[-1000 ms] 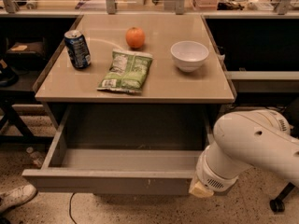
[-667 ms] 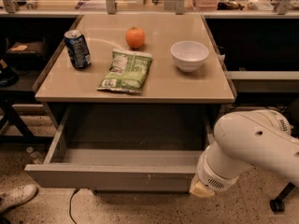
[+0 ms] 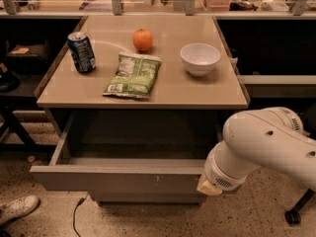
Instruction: Close top drawer
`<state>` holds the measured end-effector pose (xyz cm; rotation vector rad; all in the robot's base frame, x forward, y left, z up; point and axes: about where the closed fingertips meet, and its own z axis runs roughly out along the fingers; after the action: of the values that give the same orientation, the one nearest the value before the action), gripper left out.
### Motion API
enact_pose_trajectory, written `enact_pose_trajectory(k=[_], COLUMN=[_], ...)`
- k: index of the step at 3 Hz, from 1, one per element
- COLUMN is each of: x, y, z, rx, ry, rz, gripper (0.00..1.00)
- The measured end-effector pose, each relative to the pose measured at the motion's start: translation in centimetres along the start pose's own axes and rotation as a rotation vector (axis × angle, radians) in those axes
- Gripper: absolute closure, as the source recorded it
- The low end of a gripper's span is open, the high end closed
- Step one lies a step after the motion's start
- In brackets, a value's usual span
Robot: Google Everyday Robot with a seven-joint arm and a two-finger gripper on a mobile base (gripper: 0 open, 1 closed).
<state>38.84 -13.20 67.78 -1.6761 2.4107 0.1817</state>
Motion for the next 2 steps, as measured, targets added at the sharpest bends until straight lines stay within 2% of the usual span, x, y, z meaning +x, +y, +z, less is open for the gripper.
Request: enact_pose_trajectory(k=[1,2], x=[1.6,1.4], y=[0.2,-1.4], z=[1.0,1.1], rx=[-0.018,0.021], ry=[0.005,-0.031], rz=[0.052,0.105], gripper=[1.0,1.0])
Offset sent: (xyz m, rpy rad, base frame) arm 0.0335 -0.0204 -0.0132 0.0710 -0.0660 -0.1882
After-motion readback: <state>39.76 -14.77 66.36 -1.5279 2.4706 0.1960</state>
